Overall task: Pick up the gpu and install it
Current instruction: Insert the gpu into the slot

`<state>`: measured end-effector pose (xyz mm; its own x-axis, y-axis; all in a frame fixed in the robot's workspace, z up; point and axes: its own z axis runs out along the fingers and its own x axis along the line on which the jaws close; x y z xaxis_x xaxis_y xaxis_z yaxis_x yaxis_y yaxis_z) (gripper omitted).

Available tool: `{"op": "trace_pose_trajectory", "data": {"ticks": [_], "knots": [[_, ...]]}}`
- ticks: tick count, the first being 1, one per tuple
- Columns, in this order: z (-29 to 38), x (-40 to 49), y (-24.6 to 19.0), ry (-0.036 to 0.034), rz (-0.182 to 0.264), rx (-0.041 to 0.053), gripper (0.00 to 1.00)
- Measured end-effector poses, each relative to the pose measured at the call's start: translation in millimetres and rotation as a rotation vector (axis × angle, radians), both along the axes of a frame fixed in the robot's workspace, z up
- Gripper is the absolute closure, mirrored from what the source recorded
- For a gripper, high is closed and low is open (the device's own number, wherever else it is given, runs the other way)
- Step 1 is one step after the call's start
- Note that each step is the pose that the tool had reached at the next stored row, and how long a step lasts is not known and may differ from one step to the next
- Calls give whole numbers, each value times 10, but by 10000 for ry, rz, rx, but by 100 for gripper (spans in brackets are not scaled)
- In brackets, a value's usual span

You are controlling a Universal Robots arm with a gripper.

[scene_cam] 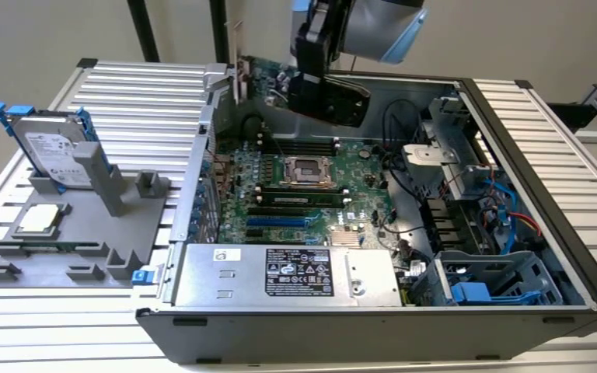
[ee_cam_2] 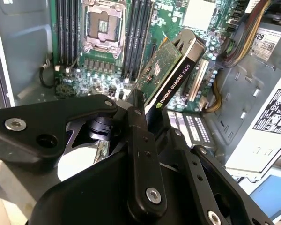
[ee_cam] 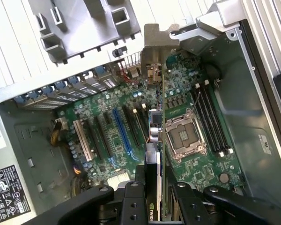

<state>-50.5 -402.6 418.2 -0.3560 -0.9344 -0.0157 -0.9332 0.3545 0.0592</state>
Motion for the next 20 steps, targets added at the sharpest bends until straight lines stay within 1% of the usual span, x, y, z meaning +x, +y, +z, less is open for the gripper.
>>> {"op": "trace_pose_trajectory", "data": {"ticks": [20], "knots": [[0, 0, 0, 0, 1729, 0, 100]]}}
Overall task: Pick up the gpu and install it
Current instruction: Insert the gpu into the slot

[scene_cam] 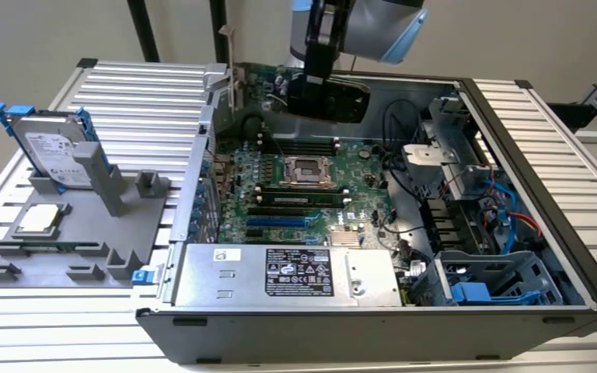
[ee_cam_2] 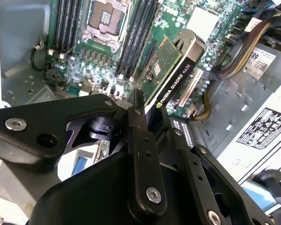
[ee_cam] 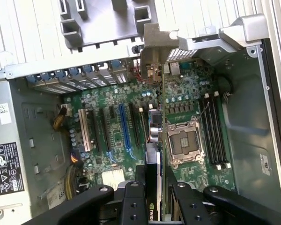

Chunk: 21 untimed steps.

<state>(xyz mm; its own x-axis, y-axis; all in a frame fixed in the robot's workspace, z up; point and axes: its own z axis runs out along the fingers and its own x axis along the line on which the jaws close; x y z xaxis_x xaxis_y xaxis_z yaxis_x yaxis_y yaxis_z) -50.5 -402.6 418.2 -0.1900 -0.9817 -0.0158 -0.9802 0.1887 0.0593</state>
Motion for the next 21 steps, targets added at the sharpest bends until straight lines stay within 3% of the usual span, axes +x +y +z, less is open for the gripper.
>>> {"op": "trace_pose_trajectory", "data": {"ticks": [21], "knots": [[0, 0, 0, 0, 1792, 0, 100]]}}
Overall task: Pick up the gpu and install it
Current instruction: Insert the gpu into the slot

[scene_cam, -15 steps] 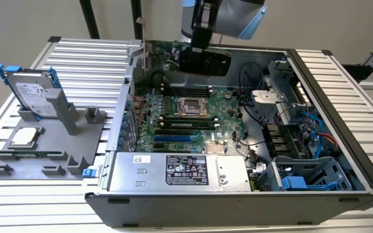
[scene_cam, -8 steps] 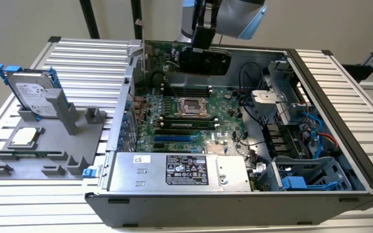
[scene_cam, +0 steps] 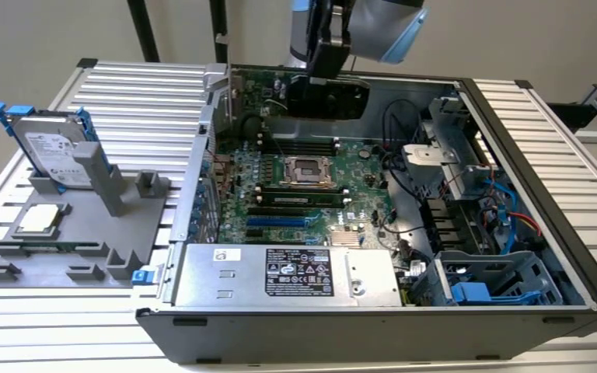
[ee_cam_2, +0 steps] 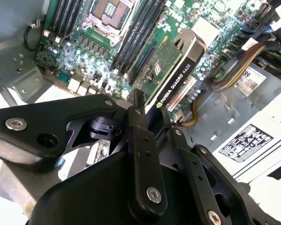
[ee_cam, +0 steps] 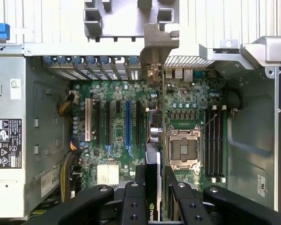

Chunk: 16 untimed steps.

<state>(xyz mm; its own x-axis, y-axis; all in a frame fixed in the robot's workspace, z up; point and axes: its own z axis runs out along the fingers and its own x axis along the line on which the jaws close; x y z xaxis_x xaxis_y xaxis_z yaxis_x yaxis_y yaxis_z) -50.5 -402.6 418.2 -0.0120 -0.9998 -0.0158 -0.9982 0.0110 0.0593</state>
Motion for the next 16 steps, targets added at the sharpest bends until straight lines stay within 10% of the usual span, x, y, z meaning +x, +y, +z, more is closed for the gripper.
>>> {"op": "trace_pose_trajectory", "data": {"ticks": [16], "knots": [[0, 0, 0, 0, 1243, 0, 100]]}}
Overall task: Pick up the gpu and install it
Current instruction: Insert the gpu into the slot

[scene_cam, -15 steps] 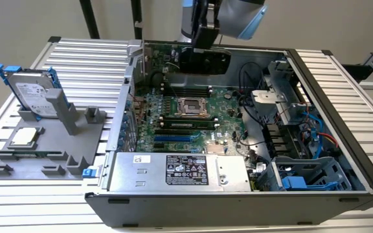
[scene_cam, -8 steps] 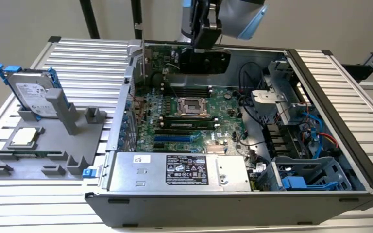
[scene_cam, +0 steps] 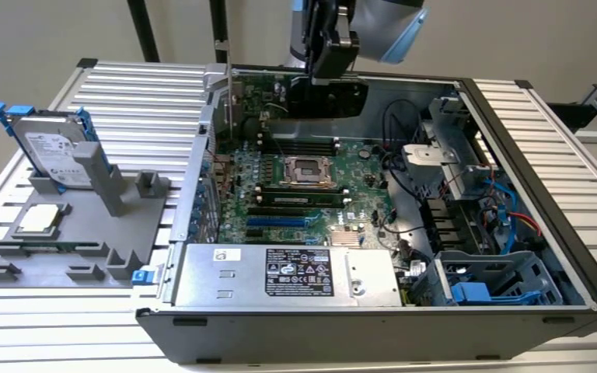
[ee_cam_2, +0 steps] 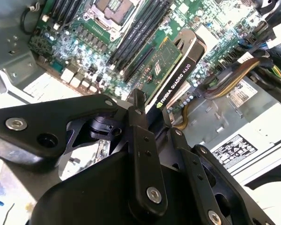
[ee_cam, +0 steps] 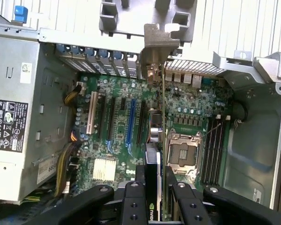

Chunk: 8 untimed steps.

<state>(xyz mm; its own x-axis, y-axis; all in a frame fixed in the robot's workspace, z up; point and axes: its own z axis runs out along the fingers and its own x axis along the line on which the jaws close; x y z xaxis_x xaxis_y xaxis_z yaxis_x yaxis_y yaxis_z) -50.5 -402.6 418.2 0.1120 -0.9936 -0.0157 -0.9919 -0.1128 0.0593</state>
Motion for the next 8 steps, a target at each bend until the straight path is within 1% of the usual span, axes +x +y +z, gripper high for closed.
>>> {"op": "trace_pose_trajectory", "data": {"ticks": [5, 8], "knots": [[0, 0, 0, 0, 156, 0, 100], [-7, 1, 1, -1, 97, 1, 100]]}}
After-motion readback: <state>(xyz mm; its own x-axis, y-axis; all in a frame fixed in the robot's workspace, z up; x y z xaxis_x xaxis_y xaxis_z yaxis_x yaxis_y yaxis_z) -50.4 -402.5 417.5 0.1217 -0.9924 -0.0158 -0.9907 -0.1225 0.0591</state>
